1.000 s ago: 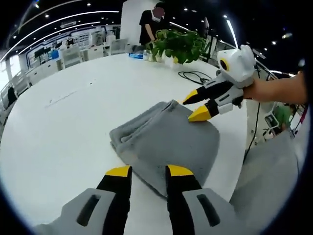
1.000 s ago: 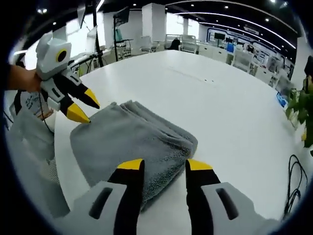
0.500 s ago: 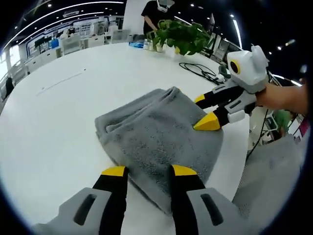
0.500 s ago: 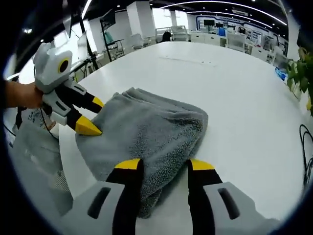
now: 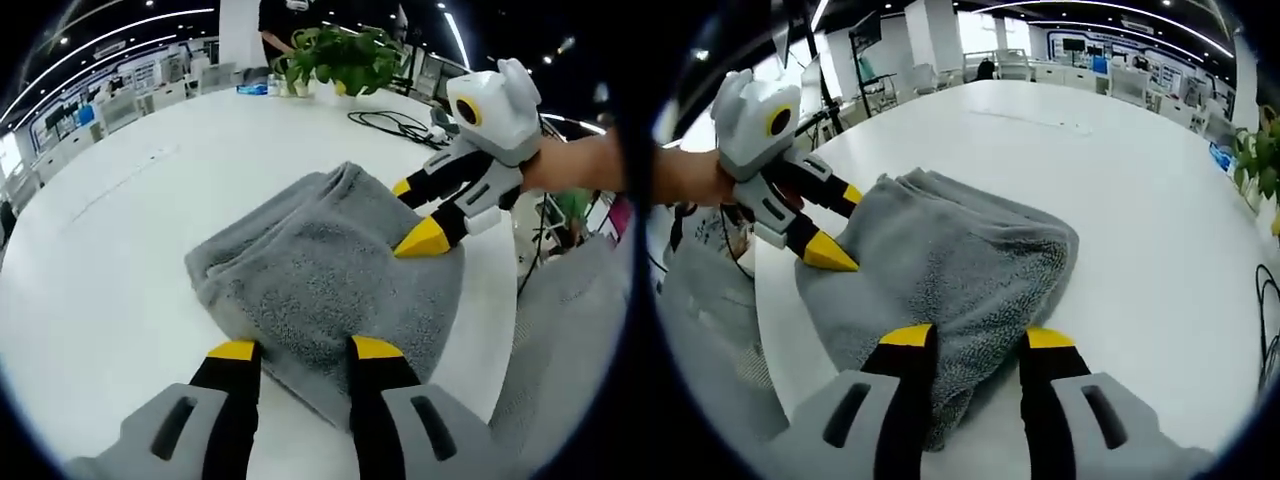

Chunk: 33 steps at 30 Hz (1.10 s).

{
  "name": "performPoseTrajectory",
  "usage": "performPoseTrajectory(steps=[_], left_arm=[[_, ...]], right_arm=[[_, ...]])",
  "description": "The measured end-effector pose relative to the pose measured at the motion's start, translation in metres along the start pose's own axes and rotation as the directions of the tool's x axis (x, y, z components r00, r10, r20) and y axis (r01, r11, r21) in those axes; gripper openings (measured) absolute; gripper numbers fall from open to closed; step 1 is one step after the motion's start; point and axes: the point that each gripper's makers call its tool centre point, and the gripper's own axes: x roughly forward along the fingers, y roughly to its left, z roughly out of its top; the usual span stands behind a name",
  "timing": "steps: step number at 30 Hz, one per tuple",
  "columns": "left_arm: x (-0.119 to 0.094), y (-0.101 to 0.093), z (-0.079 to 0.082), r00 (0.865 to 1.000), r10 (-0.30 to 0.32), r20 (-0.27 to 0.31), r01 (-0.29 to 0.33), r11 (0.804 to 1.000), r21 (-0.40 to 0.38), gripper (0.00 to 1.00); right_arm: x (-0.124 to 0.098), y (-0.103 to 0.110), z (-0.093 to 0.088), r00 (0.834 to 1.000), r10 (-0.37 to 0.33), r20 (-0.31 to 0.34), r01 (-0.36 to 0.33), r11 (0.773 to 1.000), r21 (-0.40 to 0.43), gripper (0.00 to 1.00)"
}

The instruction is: Fold the towel on the table until its edges align and the towel forms a compact rectangular stack.

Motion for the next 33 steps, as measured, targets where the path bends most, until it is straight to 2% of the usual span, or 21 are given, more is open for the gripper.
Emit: performPoseTrajectory(steps=[4, 6, 12, 22, 28, 33], left_arm=[[0.006, 0.009, 0.004, 1.000, 0.006, -0.020, -0.006, 1.000, -0.021, 0.33], [0.008, 0.014, 0.006, 1.000, 0.013, -0.024, -0.014, 1.000, -0.017, 0.32], [0.013, 0.036, 0.016, 0.998, 0.041, -0.045, -0.040, 0.999, 0.015, 0.32], [0.022, 0.066, 0.030, 0.995, 0.049, -0.082, -0.043, 0.996, 0.082, 0.30], [0.029, 0.082, 0.039, 0.995, 0.049, -0.087, -0.041, 0.995, 0.087, 0.30], [0.036, 0.092, 0.047, 0.994, 0.071, -0.084, -0.063, 0.994, 0.092, 0.26]], right_arm=[[0.008, -0.006, 0.010, 1.000, -0.017, -0.019, 0.016, 0.999, -0.049, 0.32], [0.013, -0.008, 0.016, 0.999, -0.025, -0.031, 0.022, 0.996, -0.087, 0.31], [0.027, -0.016, 0.034, 0.997, -0.052, -0.051, 0.045, 0.990, -0.133, 0.29], [0.047, -0.034, 0.055, 0.997, -0.062, -0.052, 0.056, 0.993, -0.104, 0.29], [0.058, -0.045, 0.069, 0.997, -0.062, -0.050, 0.057, 0.993, -0.101, 0.29], [0.066, -0.054, 0.081, 0.995, -0.074, -0.061, 0.067, 0.992, -0.108, 0.29]])
